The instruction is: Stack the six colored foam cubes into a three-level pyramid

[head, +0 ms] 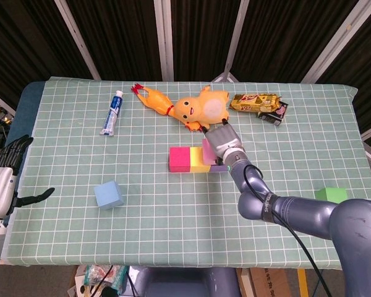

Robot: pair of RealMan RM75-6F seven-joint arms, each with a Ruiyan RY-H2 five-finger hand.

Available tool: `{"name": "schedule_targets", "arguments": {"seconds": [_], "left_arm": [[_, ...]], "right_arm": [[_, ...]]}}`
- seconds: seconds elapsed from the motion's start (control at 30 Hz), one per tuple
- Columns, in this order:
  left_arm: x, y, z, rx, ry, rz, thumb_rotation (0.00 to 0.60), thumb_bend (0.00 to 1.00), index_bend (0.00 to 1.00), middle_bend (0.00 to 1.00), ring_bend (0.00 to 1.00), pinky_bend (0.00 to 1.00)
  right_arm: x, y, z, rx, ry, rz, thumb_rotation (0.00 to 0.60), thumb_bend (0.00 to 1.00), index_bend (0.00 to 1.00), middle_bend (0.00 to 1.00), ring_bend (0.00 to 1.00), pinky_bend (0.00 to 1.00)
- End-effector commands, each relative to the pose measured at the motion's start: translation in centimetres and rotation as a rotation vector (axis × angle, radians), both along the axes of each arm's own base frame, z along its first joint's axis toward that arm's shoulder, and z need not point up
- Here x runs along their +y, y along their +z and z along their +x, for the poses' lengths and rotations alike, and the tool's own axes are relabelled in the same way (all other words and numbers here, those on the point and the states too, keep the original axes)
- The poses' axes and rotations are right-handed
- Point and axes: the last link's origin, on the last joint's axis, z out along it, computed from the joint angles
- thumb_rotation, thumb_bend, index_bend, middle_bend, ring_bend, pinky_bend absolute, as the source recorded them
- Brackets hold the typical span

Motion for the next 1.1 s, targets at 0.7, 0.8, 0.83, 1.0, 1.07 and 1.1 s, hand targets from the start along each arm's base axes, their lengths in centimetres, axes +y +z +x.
{"name": "schedule_targets", "arguments": {"seconds": [0.7, 0.8, 0.83, 1.0, 1.07, 1.1], "left_arm": [[0.01, 0.04, -0.02, 0.0, 0.0, 0.001, 0.6, 0.11, 0.0, 0.02, 0.0, 0.02], [0.01, 0.04, -0.01, -0.001, 0.0, 0.001, 0.6, 0.11, 0.0, 0.02, 0.0, 0.02], [0.01, 0.05, -0.03, -0.001, 0.001, 0.002, 0.6, 0.11, 0.0, 0.02, 0.0, 0.02], [0.05, 0.03, -0.08, -0.001, 0.003, 0.0, 0.6, 0.11, 0.0, 0.02, 0.0, 0.02], [0.05, 0.01, -0.08, 0.0, 0.002, 0.0, 0.6, 0.11, 0.0, 0.02, 0.0, 0.02], [0.05, 0.0, -0.09, 0.0, 0.003, -0.001, 0.6, 0.11, 0.0, 0.02, 0.0, 0.02]], "right_arm": [[0.08, -0.38, 0.15, -0.003, -0.001, 0.012, 0.6, 0.27, 0.0, 0.38, 0.29, 0.0], [0.02, -0.41, 0.13, -0.002, 0.0, 0.01, 0.6, 0.27, 0.0, 0.38, 0.29, 0.0], [-0.01, -0.41, 0.14, -0.002, 0.0, 0.009, 0.6, 0.27, 0.0, 0.38, 0.29, 0.0], [-0.08, -0.41, 0.11, 0.0, -0.002, 0.006, 0.6, 0.27, 0.0, 0.38, 0.29, 0.0], [-0.07, -0.43, 0.06, 0.0, -0.004, 0.007, 0.6, 0.27, 0.0, 0.38, 0.29, 0.0], [-0.06, -0.45, 0.02, 0.001, -0.005, 0.008, 0.6, 0.27, 0.0, 0.38, 0.29, 0.0]]}}
